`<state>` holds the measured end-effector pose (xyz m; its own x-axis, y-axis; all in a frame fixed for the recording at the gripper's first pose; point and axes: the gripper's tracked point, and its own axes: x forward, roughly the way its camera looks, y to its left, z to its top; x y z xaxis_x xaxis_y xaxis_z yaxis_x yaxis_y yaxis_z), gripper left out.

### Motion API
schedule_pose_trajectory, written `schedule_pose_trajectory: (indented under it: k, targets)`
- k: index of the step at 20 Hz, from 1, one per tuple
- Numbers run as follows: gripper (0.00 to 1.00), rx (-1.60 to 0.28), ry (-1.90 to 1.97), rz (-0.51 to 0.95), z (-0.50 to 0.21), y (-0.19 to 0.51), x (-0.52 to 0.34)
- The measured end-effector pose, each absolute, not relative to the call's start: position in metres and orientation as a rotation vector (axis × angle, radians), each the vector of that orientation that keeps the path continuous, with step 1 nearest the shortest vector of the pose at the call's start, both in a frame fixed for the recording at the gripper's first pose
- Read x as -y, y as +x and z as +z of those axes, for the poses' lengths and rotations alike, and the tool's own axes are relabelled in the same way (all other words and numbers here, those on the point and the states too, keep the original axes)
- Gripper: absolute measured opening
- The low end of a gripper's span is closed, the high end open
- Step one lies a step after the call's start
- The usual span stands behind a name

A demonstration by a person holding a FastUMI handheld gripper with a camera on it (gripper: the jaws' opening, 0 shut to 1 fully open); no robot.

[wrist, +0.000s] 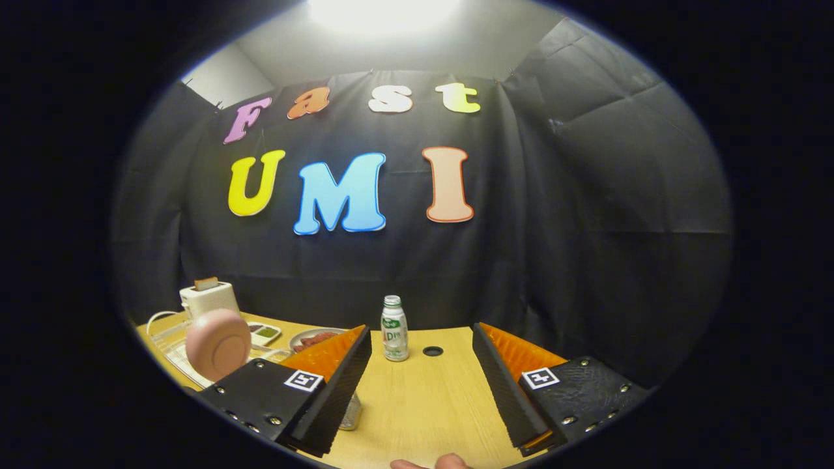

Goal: Take the plate from the dish rack, then take the spoon from the basket and place it into the plate.

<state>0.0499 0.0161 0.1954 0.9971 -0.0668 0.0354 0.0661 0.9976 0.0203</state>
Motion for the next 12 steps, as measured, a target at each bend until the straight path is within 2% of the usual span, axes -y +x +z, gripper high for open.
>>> schedule_pose_trajectory:
  k: [5, 12]
  targets:
    - [0.95, 0.046, 0.009, 0.024, 0.244, 0.044, -0.088]
    - [0.96, 0.058, 0.033, 0.039, 0.274, 0.035, -0.152]
